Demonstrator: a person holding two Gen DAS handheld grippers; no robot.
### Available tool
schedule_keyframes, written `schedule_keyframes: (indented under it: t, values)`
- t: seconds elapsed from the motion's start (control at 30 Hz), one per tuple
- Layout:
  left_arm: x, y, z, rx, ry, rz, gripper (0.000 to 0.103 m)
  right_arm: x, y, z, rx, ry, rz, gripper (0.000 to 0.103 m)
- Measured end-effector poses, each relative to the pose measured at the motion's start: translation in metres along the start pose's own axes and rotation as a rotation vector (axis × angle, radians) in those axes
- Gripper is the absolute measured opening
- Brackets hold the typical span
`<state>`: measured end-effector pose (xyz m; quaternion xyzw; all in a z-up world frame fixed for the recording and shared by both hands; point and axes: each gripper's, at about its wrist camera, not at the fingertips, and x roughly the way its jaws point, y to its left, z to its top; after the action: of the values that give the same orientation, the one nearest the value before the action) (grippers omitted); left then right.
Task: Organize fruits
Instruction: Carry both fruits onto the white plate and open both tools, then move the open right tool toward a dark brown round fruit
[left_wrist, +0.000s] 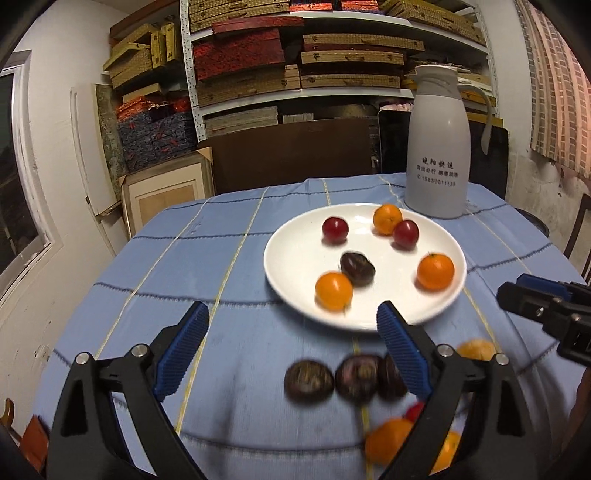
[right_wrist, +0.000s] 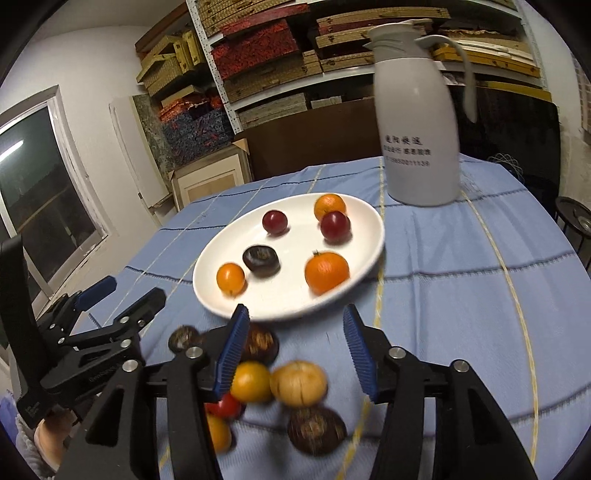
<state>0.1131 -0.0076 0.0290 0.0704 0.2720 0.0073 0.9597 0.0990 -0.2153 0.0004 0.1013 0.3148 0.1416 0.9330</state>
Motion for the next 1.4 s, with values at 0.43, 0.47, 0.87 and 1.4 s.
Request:
schedule_keyframes:
  t: [0.43,0.47,0.87,1.4]
  values:
    - [-0.025,0.002,-0.028,-0.01,0.021,-0.03,0.098,-0.007,0.001,-0.041,-0.025,0.065,-0.029,0.061]
    - [-0.024,0.002,-0.028,-0.012,0.024,-0.033,0.098,-0.007,0.004,-0.043,-0.036,0.071,-0.03,0.061]
    - [-0.019,0.003,-0.028,-0.014,0.048,-0.029,0.098,0.003,0.01,-0.049,-0.067,0.125,-0.05,0.069]
    - [-0.008,0.01,-0.057,-0.033,0.205,-0.173,0.098,-0.007,-0.009,-0.067,0.004,0.196,-0.01,0.069]
